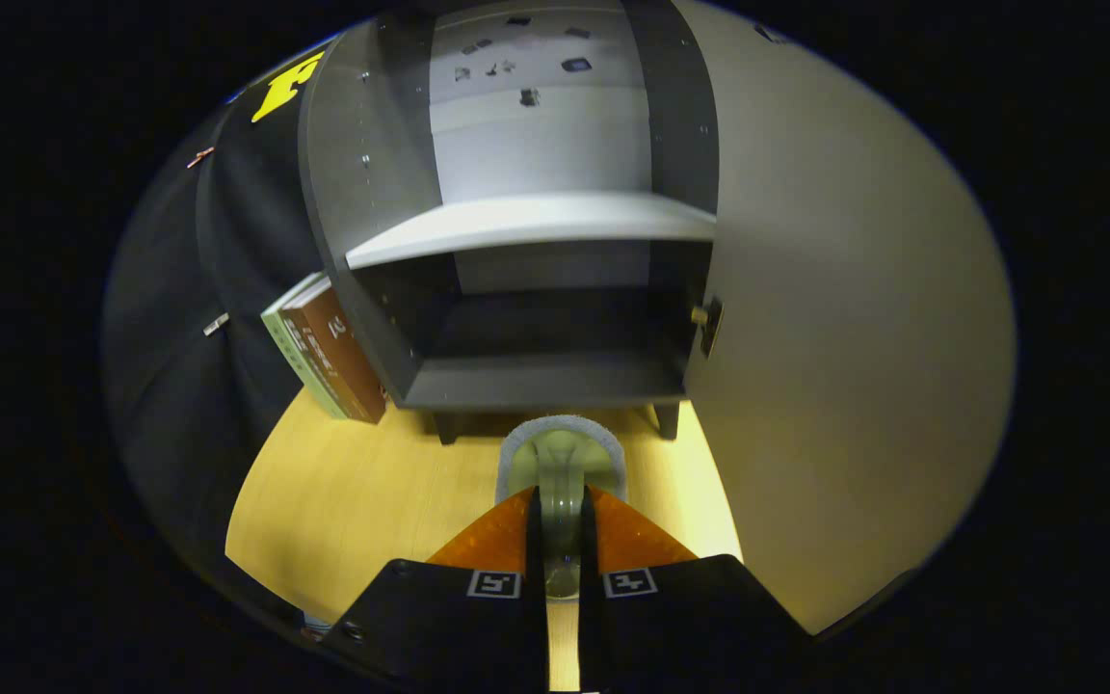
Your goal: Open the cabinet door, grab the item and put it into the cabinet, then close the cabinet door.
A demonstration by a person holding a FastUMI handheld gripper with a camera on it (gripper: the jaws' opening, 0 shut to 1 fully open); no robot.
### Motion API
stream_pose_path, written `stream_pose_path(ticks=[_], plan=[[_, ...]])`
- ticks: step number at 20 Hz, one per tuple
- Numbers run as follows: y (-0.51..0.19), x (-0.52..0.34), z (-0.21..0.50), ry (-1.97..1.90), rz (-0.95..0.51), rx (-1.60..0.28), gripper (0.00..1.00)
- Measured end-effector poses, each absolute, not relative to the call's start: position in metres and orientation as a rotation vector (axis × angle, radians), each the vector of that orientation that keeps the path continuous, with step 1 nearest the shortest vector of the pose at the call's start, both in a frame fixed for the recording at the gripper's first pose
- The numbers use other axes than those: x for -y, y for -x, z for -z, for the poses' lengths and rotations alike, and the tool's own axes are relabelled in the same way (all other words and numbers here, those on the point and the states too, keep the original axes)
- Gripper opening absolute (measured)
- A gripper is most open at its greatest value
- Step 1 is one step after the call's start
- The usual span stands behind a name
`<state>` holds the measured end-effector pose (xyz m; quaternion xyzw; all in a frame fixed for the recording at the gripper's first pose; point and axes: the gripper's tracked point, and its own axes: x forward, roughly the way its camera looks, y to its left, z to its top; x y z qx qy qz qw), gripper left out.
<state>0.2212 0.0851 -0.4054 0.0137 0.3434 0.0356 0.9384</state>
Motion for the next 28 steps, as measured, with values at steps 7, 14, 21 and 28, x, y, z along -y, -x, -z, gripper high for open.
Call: stream_pose_path(ticks=[7,14,21,28], plan=[[-0.31,-0.097,0.296,0.019,-0.086,-0.454,0.16],[-0.405,-0.115,0.233,0.055,-0.084,-0.296,0.16],[-0.483,-0.128,0.25,0.036,-0.077,-0.307,0.16],[-0.517,-0.132,0.294,0.015,-0.064,-0.368,0.19]])
